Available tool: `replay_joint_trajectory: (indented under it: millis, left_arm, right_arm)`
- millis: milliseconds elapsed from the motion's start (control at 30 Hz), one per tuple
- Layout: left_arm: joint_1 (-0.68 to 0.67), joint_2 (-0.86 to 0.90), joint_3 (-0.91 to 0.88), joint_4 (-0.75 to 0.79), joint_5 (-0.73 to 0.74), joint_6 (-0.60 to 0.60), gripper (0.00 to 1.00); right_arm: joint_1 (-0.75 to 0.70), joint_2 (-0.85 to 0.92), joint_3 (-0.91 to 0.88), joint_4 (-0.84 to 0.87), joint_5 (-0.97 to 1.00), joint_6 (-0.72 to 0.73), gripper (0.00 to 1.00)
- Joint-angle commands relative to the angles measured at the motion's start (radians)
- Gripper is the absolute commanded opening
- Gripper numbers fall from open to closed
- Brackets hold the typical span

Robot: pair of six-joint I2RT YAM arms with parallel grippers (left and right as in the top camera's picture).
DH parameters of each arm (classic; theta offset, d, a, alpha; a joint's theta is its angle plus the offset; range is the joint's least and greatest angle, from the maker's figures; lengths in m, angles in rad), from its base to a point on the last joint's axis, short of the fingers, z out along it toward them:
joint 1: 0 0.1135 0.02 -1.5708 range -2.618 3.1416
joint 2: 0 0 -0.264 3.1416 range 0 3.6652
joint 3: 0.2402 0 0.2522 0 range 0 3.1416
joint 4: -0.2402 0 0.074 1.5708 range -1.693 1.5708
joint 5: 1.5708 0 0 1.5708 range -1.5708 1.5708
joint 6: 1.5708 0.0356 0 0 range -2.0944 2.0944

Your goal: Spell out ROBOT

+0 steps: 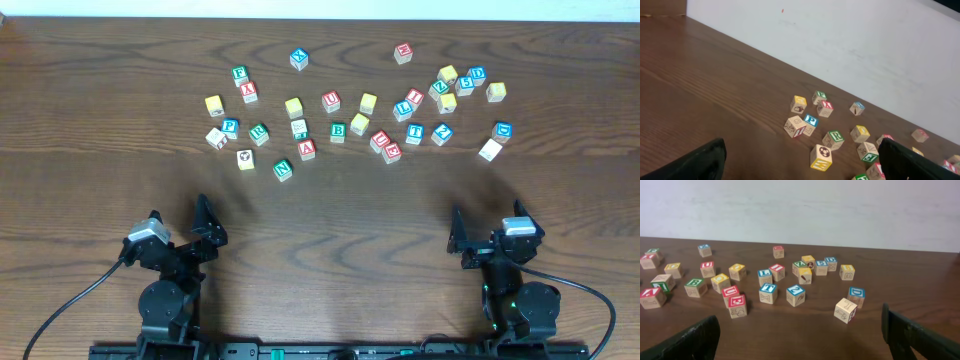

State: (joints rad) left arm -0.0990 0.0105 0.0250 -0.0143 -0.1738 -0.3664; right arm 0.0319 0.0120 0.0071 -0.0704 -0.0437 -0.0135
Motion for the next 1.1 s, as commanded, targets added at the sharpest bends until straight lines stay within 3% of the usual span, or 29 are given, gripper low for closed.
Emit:
replay_joint_trajectory:
  millis: [0, 267, 600, 800, 1067]
  left_arm:
    - [0.003, -0.005, -0.003, -0.012, 0.043, 0.067, 0.96]
    - [0.003, 0.056, 0.118, -0.021, 0.067, 0.086, 0.96]
    - [0.003, 0.418, 0.475, -0.114, 0.134, 0.112, 0.96]
    - [0.003, 0.708, 0.786, -0.340, 0.219, 0.130, 0.96]
    - [0.003, 1.135, 1.179, -0.721, 0.219, 0.130, 0.96]
  right_arm:
    - [-0.005, -0.005, -0.002, -0.004, 0.015, 0.009, 0.99]
    - [-0.005, -0.005, -0.002, -0.004, 0.015, 0.009, 0.99]
    - [-0.005, -0.005, -0.002, -0.004, 0.015, 0.009, 0.99]
    - [-0.005, -0.005, -0.002, -0.004, 0.015, 0.009, 0.99]
    - [-0.005, -0.005, -0.002, -0.004, 0.015, 0.009, 0.99]
